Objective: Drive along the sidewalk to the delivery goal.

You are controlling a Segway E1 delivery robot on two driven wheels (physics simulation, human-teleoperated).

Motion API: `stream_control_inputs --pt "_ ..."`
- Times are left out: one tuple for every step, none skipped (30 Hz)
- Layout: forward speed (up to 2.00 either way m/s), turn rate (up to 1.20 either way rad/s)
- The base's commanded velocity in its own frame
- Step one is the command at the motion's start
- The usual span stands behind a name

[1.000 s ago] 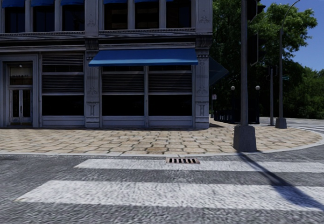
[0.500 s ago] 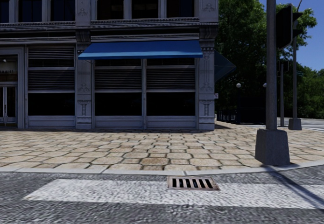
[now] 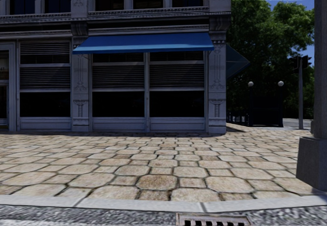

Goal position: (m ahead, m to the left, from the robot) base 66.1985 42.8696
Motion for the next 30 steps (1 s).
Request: stream_control_inputs --pt "1.63 0.23" --pt "1.63 0.23" --pt "1.64 0.23" --pt "1.64 0.26" --pt "1.64 0.26" --pt "1.64 0.37" --pt "1.64 0.44" --pt "1.64 0.48" --pt "1.64 0.48" --pt "1.64 0.49" --pt "1.64 0.54" --pt "1.64 0.56" --pt "1.64 0.60" --pt "1.64 0.60" --pt "1.64 0.62" --pt "1.65 0.64" --pt "1.65 0.67" --pt "1.65 0.67" --pt "1.66 0.68" --pt "1.66 0.72" --pt "1.66 0.74" --pt "1.66 0.74" --pt "1.66 0.76" --pt "1.66 0.76" --pt "1.67 0.76" --pt "1.67 0.76" --pt "1.68 0.76" --pt "1.71 0.76" --pt "1.73 0.76" --pt "1.73 0.76"
